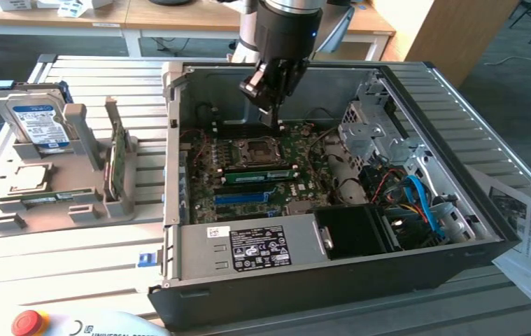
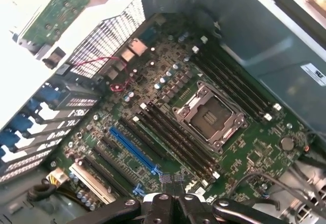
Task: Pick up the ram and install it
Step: 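Press down the ram until it locks into place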
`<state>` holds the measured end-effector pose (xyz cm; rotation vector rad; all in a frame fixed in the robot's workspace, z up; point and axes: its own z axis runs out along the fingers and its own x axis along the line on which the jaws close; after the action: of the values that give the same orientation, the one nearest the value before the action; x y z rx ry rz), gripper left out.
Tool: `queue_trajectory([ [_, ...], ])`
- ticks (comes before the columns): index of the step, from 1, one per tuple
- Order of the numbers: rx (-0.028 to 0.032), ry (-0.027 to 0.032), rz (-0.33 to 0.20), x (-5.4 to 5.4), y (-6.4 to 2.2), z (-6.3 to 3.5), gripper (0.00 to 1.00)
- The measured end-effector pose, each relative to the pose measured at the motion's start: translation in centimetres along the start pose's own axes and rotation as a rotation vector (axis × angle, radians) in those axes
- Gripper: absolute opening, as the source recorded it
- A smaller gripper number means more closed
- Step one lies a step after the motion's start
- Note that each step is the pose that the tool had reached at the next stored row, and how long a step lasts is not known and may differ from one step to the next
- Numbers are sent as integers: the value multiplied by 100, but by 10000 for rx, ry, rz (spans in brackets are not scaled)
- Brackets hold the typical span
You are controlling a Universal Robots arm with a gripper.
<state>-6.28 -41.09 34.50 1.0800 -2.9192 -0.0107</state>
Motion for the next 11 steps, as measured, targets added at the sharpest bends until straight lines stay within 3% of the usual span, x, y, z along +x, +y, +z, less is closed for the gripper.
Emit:
queue_trajectory([
  [11, -46, -30, 1833, 0, 0, 8, 10],
])
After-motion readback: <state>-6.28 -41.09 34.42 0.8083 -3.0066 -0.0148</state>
